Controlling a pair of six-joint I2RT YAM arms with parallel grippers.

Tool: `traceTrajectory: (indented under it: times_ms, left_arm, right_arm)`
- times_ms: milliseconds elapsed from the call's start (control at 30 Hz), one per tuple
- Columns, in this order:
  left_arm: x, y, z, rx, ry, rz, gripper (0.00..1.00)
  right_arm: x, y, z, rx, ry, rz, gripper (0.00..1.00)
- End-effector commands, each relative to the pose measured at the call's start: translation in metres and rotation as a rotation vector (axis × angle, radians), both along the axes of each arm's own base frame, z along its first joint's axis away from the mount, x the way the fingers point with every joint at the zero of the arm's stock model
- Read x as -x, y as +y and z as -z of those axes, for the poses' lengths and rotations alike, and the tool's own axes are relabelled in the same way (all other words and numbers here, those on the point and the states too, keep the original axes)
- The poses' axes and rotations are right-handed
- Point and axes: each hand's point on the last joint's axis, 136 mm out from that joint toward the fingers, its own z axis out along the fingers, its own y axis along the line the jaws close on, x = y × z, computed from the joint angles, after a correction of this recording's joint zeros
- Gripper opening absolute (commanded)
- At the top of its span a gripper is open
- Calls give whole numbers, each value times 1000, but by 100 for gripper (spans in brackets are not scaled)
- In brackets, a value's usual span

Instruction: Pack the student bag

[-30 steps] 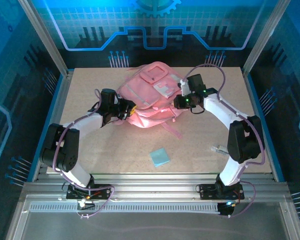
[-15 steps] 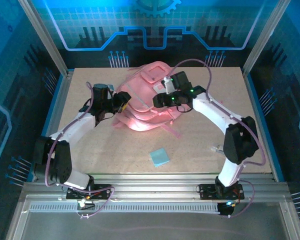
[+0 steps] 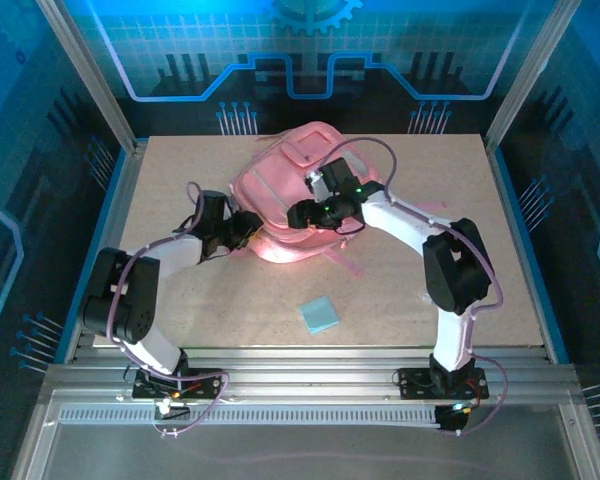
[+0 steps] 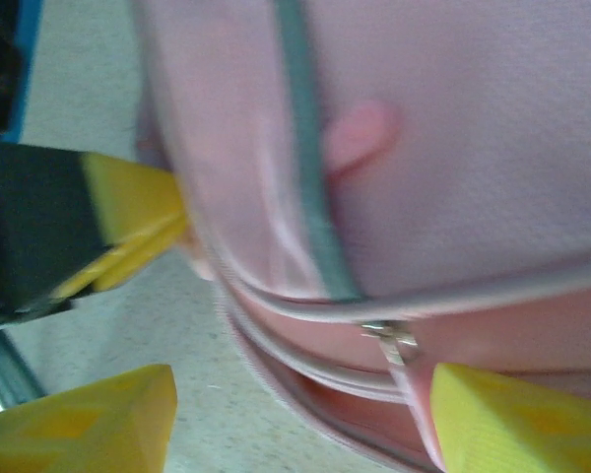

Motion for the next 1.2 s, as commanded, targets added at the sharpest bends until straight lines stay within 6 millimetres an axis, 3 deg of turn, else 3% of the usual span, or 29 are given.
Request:
traceTrajectory:
  times_ms: [0,100,200,367,433,533,667,800,900,1000,1167]
  left_arm:
    - [2,-25,11,31,-2,50,29]
    - [1,-28,8,36,-8,52,29]
    - [2,-23,0,-17,-19,60,31]
    - [8,-7,-21,-169,-46,88,38]
    - [12,-4,-29,-201,-54,102,41]
    - [17,-2,-38,-208,-62,109,41]
    - [23,-4,-41,-198,-63,111,42]
    - [27,-8,-42,-189,-58,123,43]
    - [27,-15,-46,-192,-69,144,44]
    - [28,-27,-57,-223,-86,192,47]
    - [36,-58,-71,-294,-91,263,50]
  right_arm:
    - [23,39,-15,-113,46,-84,68]
    - [37,41,-29,-129,41,-105,68]
    - [36,15,-32,-65,15,-47,67]
    - [-1,-59,-28,88,-40,169,65]
    - [-19,-81,-22,130,-33,241,62]
    - [-48,-93,-12,140,-41,286,50]
    - [-84,-93,0,130,-50,295,42]
    - [-108,-71,9,74,-39,251,39]
    - [-114,-54,17,57,-22,223,38]
    - [-114,-47,21,52,0,218,3]
    - [-107,-47,-4,-36,18,323,0]
